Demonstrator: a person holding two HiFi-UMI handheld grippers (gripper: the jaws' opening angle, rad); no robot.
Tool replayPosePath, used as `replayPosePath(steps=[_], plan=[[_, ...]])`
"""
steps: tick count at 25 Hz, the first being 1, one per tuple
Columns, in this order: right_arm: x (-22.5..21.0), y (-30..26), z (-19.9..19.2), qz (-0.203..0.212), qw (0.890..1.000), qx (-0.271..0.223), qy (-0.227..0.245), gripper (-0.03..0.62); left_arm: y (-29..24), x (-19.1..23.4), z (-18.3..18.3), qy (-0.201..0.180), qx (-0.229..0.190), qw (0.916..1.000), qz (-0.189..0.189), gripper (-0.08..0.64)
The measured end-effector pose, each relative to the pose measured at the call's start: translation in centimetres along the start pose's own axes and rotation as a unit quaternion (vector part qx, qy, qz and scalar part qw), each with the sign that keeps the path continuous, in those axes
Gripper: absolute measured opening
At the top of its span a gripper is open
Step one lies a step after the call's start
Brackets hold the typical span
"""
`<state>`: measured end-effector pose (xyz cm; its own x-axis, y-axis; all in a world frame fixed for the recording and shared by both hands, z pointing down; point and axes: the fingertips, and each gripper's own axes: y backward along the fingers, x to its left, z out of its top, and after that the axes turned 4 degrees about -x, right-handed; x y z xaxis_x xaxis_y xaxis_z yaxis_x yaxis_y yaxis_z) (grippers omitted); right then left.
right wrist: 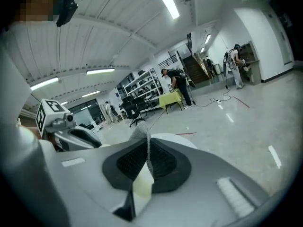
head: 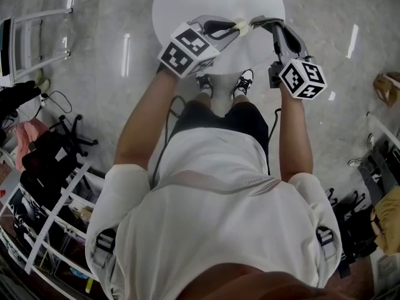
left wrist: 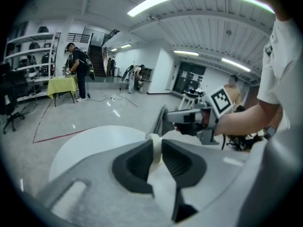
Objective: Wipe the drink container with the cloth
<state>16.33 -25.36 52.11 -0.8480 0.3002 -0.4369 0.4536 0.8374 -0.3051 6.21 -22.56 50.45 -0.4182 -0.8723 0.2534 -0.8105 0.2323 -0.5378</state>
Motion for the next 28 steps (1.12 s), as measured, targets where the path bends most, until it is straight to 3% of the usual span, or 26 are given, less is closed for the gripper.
replayPosePath(steps=[7, 15, 21, 28], plan=[[1.6, -2.5, 1.7, 0.030, 0.999, -0.005, -0.016, 0.017, -0.6, -0.7, 0.0, 0.004, -0.001, 1.0000, 0.001, 0.058], [2.6, -2.6, -3.7, 0.106, 0.989, 0.095, -0.046, 0.017, -0.6, -0.2, 0.1, 0.001, -0.002, 1.0000, 0.004, 0.058], [2.4, -3.1, -7.6, 0.151, 0.975, 0.166, -0.005, 0.017, -1.0, -0.1, -0.2, 0.005, -0.003, 1.0000, 0.006, 0.058], [1.6, -4.6, -12.5, 0.147, 0.958, 0.240, 0.048, 0.017, -0.7, 0.2, -0.3, 0.007, -0.007, 0.9999, 0.004, 0.058]])
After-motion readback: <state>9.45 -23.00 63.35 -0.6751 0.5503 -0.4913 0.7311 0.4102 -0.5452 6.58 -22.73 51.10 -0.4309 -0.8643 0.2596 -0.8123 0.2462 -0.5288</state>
